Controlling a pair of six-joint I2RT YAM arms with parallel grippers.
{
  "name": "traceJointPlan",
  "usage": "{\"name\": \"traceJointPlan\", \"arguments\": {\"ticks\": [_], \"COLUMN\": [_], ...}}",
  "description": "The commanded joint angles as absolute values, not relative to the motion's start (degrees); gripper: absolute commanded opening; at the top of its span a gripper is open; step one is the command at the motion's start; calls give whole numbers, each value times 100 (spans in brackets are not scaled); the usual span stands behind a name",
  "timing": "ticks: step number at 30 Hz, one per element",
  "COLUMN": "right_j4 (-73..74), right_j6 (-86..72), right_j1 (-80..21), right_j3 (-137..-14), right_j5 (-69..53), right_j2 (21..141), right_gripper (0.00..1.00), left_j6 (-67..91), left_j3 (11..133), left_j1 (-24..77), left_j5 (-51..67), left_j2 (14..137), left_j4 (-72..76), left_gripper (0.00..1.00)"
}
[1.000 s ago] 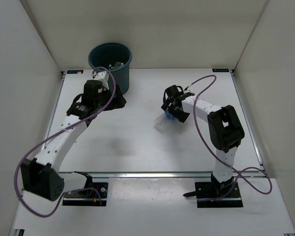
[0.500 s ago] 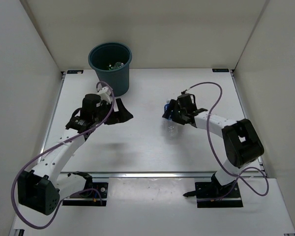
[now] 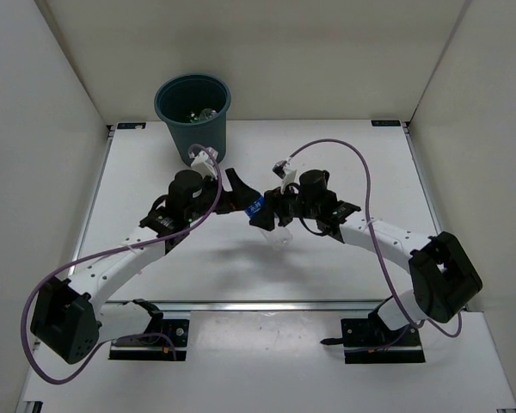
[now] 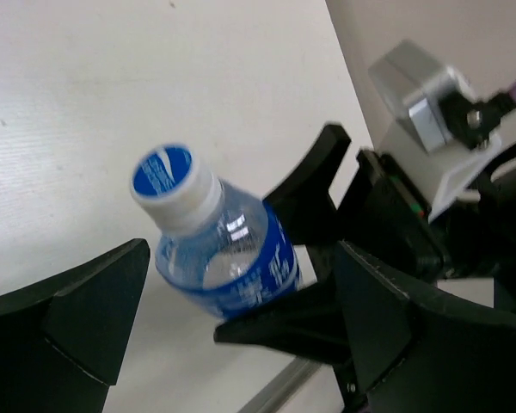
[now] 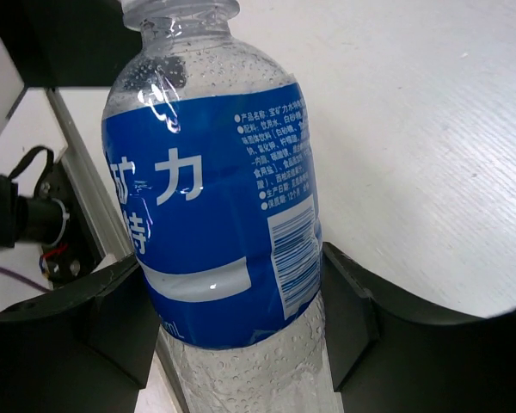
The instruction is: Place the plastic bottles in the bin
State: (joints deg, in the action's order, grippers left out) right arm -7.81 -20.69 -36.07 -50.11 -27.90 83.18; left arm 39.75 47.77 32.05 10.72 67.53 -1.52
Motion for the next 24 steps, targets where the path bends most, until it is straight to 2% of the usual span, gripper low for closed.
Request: {"name": "traceJointPlan", "arguments": {"ticks": [1, 7, 9, 11, 12, 14, 17, 21, 23, 24], "right_j4": [-923, -1406, -1397, -1485, -1485, -1415, -1406, -1450, -1476, -1459], "right_j6": [-1723, -2004, -1978, -2065, -2118, -2101, -2153, -2223, -2215, -2224], "right_j1": [-3779, -3963, -4034, -4113, -4113, -4122, -4148, -4096, -4104, -4070], "right_j3": [-5141, -5176, -5229, -5282, -5291, -5335, -5300, -5300, -5352, -5353], "right_j5": [-3050, -3165, -3112, -3076, -3111, -3094, -3015, -2936, -2866, -2900], "right_j2": [8271, 8218, 8279, 8314, 8349, 8376, 8428, 8411, 8420, 8437], "right_gripper": [25, 24, 23, 23, 23, 23, 24, 32, 29, 33], "left_j6": [4130, 4175, 4227, 4262, 4263, 4297, 4263, 4254, 4175, 4166], "left_j3": [4632, 4237, 4157, 4113, 4018, 3999, 3990, 4043, 4061, 4061], "left_j1": [3130, 3278, 3278, 3313, 3305, 3322, 3305, 3235, 3191, 3225], "left_j5": [352, -114, -114, -123, -114, -184, -202, -228, -220, -255], "left_j2": [6583, 6416, 6451, 6469, 6469, 6442, 6390, 6328, 6275, 6310], "left_j4": [456, 773, 852, 870, 948, 1028, 1011, 949, 949, 967], "left_gripper": [99, 98, 92, 77, 73, 58, 41, 21, 11, 6]}}
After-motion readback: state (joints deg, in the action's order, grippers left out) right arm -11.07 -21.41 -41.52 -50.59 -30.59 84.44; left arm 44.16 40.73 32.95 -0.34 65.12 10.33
